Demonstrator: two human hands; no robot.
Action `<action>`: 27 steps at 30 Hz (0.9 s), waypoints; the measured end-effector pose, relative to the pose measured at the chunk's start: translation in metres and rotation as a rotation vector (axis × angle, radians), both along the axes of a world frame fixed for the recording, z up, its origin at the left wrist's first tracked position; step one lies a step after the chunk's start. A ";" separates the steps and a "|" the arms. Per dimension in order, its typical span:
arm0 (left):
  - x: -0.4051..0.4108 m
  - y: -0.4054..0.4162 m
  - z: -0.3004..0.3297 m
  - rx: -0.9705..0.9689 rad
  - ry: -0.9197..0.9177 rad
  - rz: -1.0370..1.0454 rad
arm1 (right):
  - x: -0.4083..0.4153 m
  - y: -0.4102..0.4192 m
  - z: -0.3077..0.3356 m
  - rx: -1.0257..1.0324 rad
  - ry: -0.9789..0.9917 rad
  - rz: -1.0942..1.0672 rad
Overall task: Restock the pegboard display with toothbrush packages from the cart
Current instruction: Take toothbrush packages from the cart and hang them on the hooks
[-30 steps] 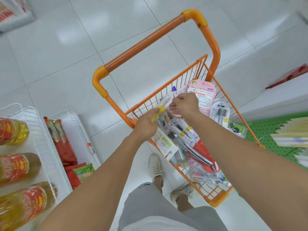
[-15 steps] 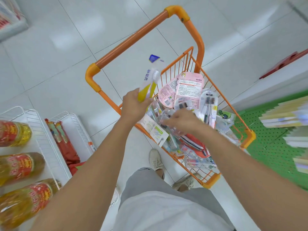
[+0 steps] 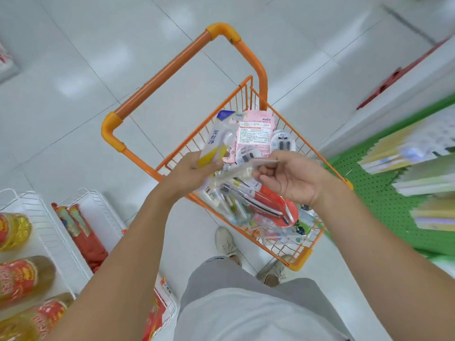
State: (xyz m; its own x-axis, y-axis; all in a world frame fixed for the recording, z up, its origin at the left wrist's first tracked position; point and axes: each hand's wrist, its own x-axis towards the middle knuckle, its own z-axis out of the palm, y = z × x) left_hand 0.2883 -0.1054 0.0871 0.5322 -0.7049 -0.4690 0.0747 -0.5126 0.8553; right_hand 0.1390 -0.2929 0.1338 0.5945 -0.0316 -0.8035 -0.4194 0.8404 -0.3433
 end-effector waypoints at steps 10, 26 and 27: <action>-0.091 -0.114 0.029 -0.080 -0.011 -0.160 | -0.101 -0.062 0.062 -0.010 -0.158 -0.356; -0.318 -0.248 0.145 -0.397 0.077 -0.002 | -0.342 -0.137 0.125 -1.056 -0.196 -0.480; -0.323 -0.254 0.152 -0.434 0.069 0.004 | -0.348 -0.142 0.129 -1.070 -0.204 -0.486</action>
State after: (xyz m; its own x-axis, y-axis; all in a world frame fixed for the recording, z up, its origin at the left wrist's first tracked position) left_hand -0.0351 -0.3592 0.2387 0.5130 -0.8425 -0.1645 0.1401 -0.1070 0.9843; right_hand -0.2093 -0.4353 0.2626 0.4489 -0.8848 -0.1247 0.0070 0.1430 -0.9897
